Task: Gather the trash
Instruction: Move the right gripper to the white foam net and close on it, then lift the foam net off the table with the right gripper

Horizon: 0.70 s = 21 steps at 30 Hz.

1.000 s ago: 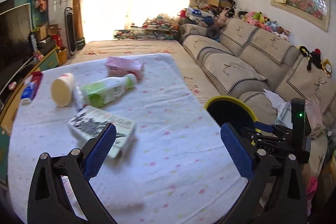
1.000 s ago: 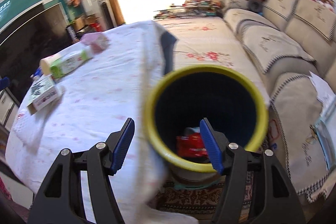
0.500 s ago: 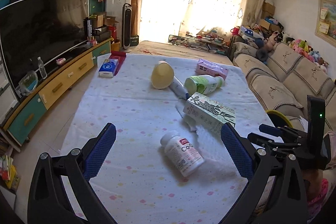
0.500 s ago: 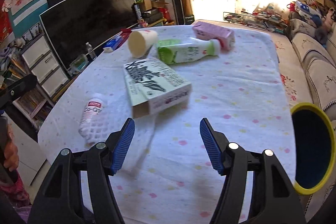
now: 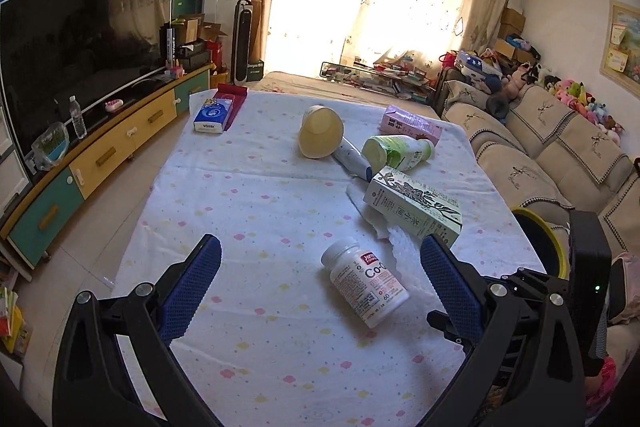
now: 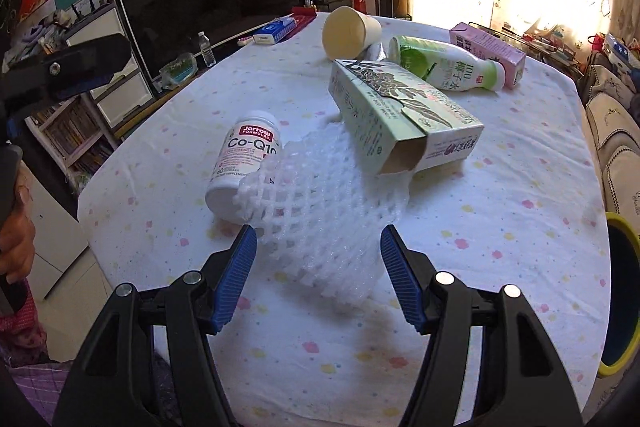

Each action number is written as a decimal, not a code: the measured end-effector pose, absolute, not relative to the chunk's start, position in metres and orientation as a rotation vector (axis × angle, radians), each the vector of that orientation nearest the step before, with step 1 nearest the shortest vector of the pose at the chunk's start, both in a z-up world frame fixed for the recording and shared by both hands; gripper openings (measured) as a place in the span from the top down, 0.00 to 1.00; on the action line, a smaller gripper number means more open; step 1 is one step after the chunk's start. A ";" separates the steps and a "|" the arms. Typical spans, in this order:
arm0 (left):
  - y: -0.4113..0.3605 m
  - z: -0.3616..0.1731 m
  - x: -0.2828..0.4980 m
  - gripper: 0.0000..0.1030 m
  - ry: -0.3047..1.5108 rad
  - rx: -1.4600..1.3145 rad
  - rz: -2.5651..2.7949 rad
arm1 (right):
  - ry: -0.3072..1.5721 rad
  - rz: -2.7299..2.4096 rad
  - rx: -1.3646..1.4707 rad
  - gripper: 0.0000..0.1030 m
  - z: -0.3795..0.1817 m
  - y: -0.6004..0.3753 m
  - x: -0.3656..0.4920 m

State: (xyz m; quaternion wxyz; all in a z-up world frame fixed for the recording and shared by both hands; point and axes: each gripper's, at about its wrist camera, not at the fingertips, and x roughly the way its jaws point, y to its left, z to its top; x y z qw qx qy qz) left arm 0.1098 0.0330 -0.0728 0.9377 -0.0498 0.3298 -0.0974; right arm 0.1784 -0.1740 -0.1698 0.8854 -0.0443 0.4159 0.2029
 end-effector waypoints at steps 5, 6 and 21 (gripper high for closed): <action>0.029 -0.076 0.109 0.05 0.679 -0.092 -0.200 | 0.860 0.409 -0.088 0.48 -0.175 -0.175 0.185; 0.028 -0.075 0.108 0.05 0.680 -0.092 -0.201 | 0.865 0.405 -0.086 0.63 -0.175 -0.176 0.186; 0.028 -0.082 0.112 0.05 0.693 -0.100 -0.191 | 0.811 0.573 -0.045 0.95 -0.132 -0.185 0.150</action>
